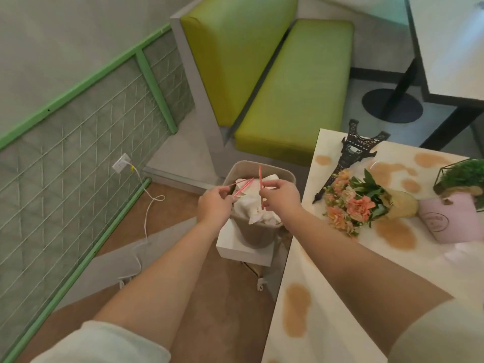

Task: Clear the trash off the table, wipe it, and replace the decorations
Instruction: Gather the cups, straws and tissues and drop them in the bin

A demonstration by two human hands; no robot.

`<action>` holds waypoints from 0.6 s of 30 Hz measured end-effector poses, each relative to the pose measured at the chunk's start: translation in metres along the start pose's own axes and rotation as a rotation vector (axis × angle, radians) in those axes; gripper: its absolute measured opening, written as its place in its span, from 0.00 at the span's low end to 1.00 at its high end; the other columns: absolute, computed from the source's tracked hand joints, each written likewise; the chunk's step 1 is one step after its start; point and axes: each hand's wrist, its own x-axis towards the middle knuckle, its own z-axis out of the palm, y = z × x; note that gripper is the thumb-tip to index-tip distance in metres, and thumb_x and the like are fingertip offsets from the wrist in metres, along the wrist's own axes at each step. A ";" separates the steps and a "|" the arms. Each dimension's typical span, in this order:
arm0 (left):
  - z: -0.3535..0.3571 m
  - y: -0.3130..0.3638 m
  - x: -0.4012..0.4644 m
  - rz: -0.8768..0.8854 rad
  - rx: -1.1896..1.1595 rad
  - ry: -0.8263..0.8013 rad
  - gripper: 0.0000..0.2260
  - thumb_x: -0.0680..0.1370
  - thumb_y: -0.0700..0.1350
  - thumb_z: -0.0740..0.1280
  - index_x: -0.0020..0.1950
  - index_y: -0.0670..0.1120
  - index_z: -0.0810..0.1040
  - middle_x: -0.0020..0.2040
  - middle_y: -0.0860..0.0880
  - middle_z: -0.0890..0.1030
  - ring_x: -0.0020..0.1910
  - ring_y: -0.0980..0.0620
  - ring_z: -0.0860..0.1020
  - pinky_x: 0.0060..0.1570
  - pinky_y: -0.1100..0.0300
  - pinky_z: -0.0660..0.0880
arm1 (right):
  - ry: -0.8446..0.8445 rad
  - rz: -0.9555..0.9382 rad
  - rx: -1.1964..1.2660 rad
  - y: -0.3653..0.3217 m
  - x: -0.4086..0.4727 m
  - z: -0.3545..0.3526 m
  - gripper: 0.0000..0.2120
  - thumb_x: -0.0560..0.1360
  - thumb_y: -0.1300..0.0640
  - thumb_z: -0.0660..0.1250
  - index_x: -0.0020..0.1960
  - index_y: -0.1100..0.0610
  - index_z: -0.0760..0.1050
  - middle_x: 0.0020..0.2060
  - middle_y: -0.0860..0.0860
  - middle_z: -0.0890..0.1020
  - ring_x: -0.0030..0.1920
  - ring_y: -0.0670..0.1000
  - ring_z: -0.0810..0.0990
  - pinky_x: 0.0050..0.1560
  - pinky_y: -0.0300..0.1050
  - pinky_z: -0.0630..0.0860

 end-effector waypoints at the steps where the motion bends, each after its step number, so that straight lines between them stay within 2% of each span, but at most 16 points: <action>1: 0.000 -0.001 0.001 0.013 0.006 0.028 0.12 0.77 0.46 0.65 0.60 0.50 0.80 0.56 0.51 0.81 0.59 0.49 0.76 0.58 0.56 0.72 | 0.006 0.009 0.008 -0.003 0.005 0.004 0.10 0.74 0.64 0.67 0.54 0.56 0.79 0.37 0.54 0.82 0.34 0.53 0.80 0.47 0.52 0.81; 4: 0.000 0.003 0.003 0.016 -0.028 0.062 0.10 0.79 0.46 0.63 0.57 0.50 0.80 0.54 0.51 0.80 0.57 0.50 0.76 0.57 0.55 0.73 | 0.023 0.017 0.008 -0.011 0.020 0.017 0.08 0.73 0.65 0.67 0.50 0.56 0.78 0.36 0.54 0.82 0.37 0.57 0.83 0.48 0.54 0.82; 6: 0.001 0.008 0.001 0.023 -0.062 0.056 0.09 0.79 0.46 0.63 0.56 0.51 0.79 0.54 0.52 0.80 0.56 0.51 0.77 0.55 0.55 0.74 | 0.031 0.025 -0.019 -0.012 0.027 0.023 0.08 0.75 0.64 0.65 0.52 0.55 0.79 0.42 0.55 0.83 0.44 0.58 0.84 0.51 0.54 0.81; 8: 0.002 0.012 -0.003 0.035 -0.074 0.036 0.08 0.79 0.47 0.63 0.55 0.52 0.79 0.54 0.52 0.80 0.55 0.51 0.77 0.55 0.54 0.74 | 0.008 0.016 -0.126 -0.007 0.028 0.025 0.11 0.78 0.60 0.61 0.57 0.57 0.79 0.47 0.55 0.82 0.48 0.58 0.83 0.51 0.50 0.79; 10: 0.002 0.016 -0.008 0.039 -0.077 0.016 0.08 0.78 0.48 0.63 0.55 0.53 0.79 0.54 0.53 0.80 0.54 0.52 0.77 0.56 0.52 0.75 | -0.040 -0.008 -0.243 -0.001 0.021 0.021 0.14 0.79 0.58 0.58 0.58 0.58 0.81 0.46 0.53 0.81 0.48 0.56 0.80 0.48 0.45 0.75; 13: 0.004 0.025 -0.021 0.052 -0.081 -0.014 0.08 0.79 0.49 0.63 0.56 0.53 0.79 0.53 0.54 0.80 0.53 0.52 0.78 0.54 0.53 0.75 | -0.059 -0.055 -0.291 0.005 -0.001 -0.002 0.14 0.78 0.59 0.60 0.59 0.54 0.80 0.49 0.48 0.79 0.53 0.53 0.78 0.49 0.41 0.71; 16: 0.011 0.043 -0.046 0.097 -0.107 -0.046 0.09 0.79 0.50 0.63 0.56 0.53 0.79 0.53 0.55 0.81 0.51 0.53 0.78 0.52 0.55 0.75 | 0.013 -0.102 -0.242 0.011 -0.028 -0.039 0.11 0.78 0.56 0.62 0.56 0.51 0.79 0.47 0.46 0.80 0.48 0.51 0.79 0.43 0.42 0.73; 18: 0.018 0.058 -0.066 0.126 -0.123 -0.081 0.09 0.79 0.51 0.63 0.57 0.52 0.79 0.53 0.55 0.81 0.51 0.52 0.79 0.53 0.54 0.76 | 0.050 -0.123 -0.191 0.019 -0.046 -0.067 0.08 0.78 0.54 0.63 0.54 0.51 0.79 0.45 0.47 0.81 0.46 0.50 0.79 0.43 0.44 0.75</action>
